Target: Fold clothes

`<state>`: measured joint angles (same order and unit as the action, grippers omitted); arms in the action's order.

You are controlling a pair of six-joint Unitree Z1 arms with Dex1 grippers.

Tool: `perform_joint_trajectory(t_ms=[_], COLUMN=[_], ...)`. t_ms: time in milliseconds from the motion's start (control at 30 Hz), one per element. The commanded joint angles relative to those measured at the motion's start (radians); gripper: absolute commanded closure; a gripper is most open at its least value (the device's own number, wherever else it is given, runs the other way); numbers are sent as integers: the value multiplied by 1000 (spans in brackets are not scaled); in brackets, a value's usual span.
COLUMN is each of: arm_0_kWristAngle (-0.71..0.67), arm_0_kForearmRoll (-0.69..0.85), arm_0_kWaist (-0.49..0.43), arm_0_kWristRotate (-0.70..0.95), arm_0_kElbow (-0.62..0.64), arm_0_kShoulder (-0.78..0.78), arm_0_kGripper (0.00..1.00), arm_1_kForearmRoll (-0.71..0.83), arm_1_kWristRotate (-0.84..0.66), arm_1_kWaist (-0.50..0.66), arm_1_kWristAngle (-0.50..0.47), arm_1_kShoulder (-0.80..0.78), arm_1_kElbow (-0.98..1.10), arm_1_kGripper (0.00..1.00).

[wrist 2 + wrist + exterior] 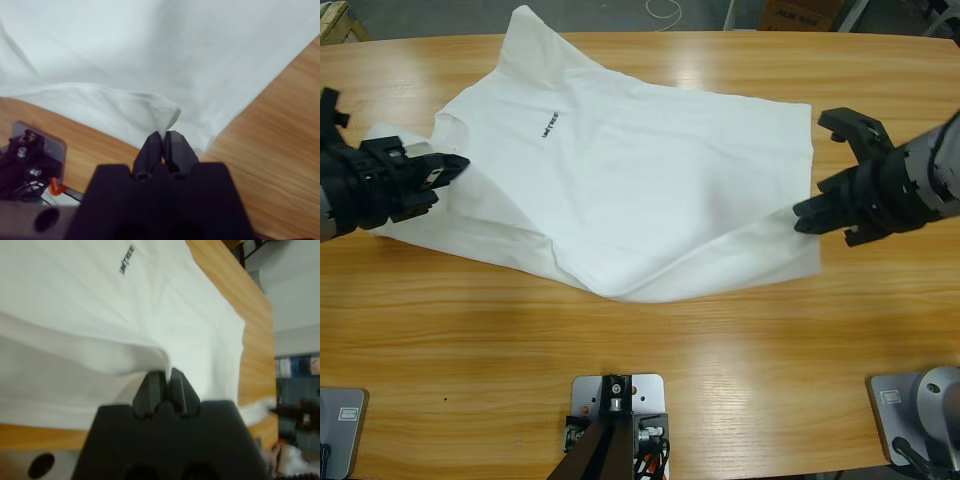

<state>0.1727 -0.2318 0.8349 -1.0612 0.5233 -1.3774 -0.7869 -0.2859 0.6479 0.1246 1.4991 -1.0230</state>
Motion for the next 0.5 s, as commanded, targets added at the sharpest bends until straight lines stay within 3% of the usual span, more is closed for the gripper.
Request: perform_joint_trajectory(t_ms=[33, 267, 500], arm_0_kWristAngle=[-217, -264, -259], arm_0_kForearmRoll=[-17, -17, -15], arm_0_kWaist=[-184, -241, -280], arm_0_kWristRotate=[150, 206, 228], arm_0_kElbow=[48, 178, 219], arm_0_kShoulder=[-162, -297, -326], arm_0_kGripper=[1000, 1000, 1000], arm_1_kForearmRoll=[-28, -71, -68], arm_1_kWristRotate=[8, -21, -17], arm_1_kWaist=[-62, -119, -122], arm_1_kWristAngle=[-57, -89, -75], arm_1_kShoulder=[77, 84, 148], arm_1_kElbow=[-27, -14, -14], arm_1_kGripper=[1000, 1000, 1000])
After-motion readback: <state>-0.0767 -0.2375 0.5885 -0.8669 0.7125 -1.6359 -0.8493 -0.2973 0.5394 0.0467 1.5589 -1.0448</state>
